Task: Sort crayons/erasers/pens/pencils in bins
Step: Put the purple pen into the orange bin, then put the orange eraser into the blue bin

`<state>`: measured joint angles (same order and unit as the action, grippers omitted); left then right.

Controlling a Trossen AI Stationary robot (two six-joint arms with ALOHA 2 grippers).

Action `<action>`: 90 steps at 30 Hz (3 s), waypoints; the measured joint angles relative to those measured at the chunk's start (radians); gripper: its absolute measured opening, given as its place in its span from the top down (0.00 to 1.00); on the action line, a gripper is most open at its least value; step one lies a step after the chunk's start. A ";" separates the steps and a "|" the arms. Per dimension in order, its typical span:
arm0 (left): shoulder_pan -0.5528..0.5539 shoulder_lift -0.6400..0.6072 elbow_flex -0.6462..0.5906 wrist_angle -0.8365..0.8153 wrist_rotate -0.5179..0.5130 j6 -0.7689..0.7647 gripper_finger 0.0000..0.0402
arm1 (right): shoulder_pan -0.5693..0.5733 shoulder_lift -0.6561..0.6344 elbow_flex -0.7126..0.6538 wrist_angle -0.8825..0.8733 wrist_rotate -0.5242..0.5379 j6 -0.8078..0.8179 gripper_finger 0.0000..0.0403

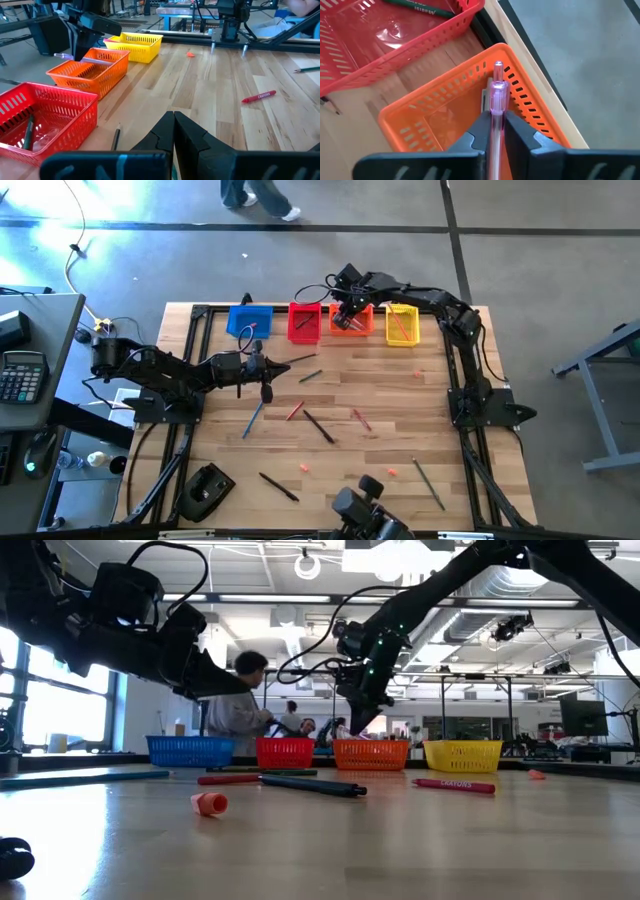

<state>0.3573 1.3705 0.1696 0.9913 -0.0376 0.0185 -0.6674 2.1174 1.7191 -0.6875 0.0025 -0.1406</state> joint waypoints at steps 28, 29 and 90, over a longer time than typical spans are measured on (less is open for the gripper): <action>-0.086 0.000 0.000 -0.008 0.049 0.037 1.00 | 0.092 -0.268 -0.317 0.245 -0.116 -0.051 1.00; -0.092 0.000 0.000 -0.008 0.049 0.037 1.00 | 0.104 -0.294 -0.384 0.325 -0.112 -0.028 0.99; -0.727 0.490 0.565 -0.630 -0.069 -0.033 0.89 | 0.742 -0.709 -1.282 1.335 0.457 0.290 1.00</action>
<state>-0.3702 1.8606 0.7345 0.3616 -0.1064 -0.0140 0.0745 1.4082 0.4370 0.6478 0.4594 0.1497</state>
